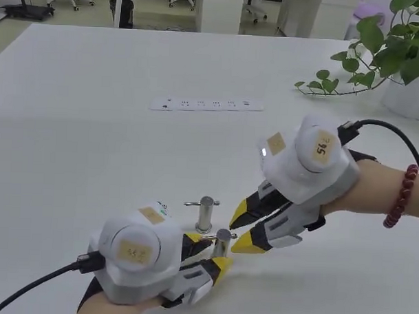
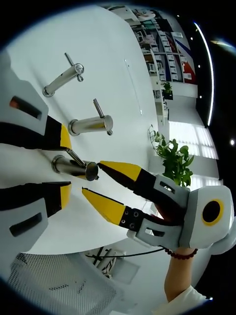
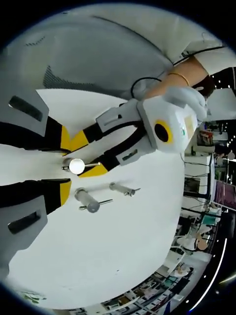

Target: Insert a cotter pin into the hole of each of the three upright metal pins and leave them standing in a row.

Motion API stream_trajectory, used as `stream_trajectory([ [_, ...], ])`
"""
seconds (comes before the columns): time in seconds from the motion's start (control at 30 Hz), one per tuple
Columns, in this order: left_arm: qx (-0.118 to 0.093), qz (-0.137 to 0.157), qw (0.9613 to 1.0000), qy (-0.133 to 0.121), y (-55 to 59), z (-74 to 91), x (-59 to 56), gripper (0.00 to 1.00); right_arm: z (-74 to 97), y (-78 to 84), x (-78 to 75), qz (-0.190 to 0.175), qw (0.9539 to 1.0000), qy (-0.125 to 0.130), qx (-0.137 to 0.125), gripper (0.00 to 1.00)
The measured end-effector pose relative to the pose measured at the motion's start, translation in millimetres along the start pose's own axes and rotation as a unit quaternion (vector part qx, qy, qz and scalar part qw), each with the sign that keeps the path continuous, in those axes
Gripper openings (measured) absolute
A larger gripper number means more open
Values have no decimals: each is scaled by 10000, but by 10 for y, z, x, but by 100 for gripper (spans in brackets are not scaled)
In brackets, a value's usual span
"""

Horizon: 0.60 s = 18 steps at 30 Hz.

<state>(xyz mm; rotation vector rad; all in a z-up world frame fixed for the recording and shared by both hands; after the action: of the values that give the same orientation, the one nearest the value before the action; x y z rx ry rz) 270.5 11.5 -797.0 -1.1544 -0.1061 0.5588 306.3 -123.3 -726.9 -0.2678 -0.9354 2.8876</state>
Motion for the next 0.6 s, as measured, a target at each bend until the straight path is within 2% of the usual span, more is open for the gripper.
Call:
stream_trajectory([
  [0.07,21,-23,10000,-4,6,17,12,26,-13,-22,6,-75,9999,21,-110,26],
  [0.17,76,-11,10000,-6,13,47,26,29,-48,-26,21,-77,9999,1,-107,27],
  [0.23,29,30,10000,-19,13,60,28,30,-89,-16,35,-41,10000,-18,-61,27],
  [0.33,77,-45,10000,-23,10,69,16,35,-128,-7,48,-13,10000,-33,-60,27],
  [0.6,76,-83,9999,26,-7,111,26,36,-232,13,34,-40,9999,-52,-104,25],
])
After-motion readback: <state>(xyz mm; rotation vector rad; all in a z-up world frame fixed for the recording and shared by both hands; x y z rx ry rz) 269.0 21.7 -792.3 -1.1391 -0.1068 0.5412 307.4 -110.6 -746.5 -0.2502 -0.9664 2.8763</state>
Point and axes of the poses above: the centre of the closed fingertips' face, and the gripper's own axes: z roughly backward along the fingers, x roughly to its left, y roughly out of its underside, the point moved 10 cm from there along z, roughly backward along the fingers, and after that the axes turned 8 degrees about y, right-handed, at the moved point
